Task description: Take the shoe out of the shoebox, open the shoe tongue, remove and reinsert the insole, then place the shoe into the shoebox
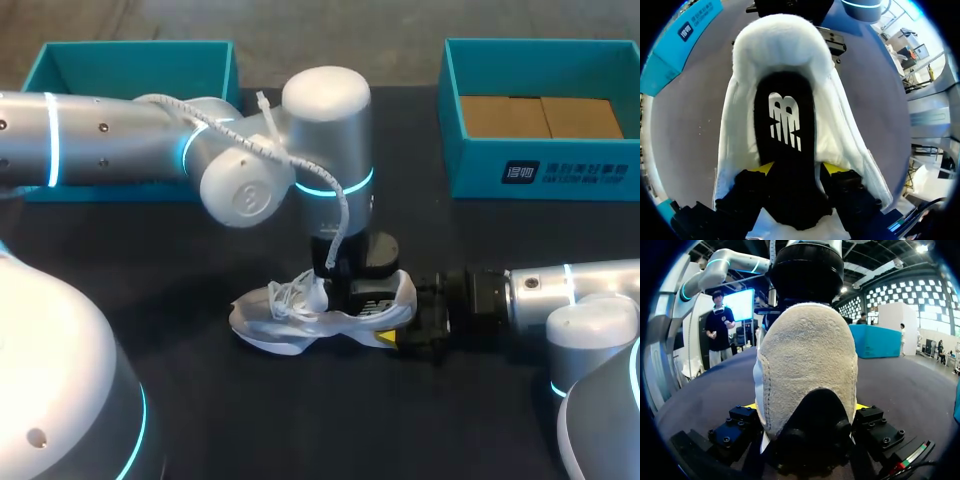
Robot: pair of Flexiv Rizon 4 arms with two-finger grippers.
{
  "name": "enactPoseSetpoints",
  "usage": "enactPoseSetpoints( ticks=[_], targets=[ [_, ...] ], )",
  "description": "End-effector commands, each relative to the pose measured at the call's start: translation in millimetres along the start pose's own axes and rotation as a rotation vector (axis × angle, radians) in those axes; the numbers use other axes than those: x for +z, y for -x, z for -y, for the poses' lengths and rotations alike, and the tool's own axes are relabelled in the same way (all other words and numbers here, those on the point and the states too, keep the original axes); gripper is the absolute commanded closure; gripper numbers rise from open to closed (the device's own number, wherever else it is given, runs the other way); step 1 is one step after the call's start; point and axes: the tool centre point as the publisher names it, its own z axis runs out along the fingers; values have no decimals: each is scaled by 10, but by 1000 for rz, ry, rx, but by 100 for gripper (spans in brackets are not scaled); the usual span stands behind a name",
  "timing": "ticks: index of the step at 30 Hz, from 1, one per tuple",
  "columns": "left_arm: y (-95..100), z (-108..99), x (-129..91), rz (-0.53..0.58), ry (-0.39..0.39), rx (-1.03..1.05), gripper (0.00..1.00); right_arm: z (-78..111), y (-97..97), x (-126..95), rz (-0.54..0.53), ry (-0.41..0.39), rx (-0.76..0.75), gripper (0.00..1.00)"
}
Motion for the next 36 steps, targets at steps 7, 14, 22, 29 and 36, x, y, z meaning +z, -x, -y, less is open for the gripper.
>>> enactPoseSetpoints(
  ticks=[7,14,22,29,36],
  targets=[
    [197,109,123,138,5,8,39,-16,3,22,-2,-5,0,100],
    [367,115,169,207,1,-17,48,-16,3,22,-2,-5,0,100],
    [504,99,169,295,9,-48,69,-16,3,22,-2,-5,0,100],
    [572,84,90,255,-32,-88,84,-16,3,22,-2,-5,0,100],
    [442,29,-105,218,-88,-76,100,-16,3,22,-2,-5,0,100]
  ],
)
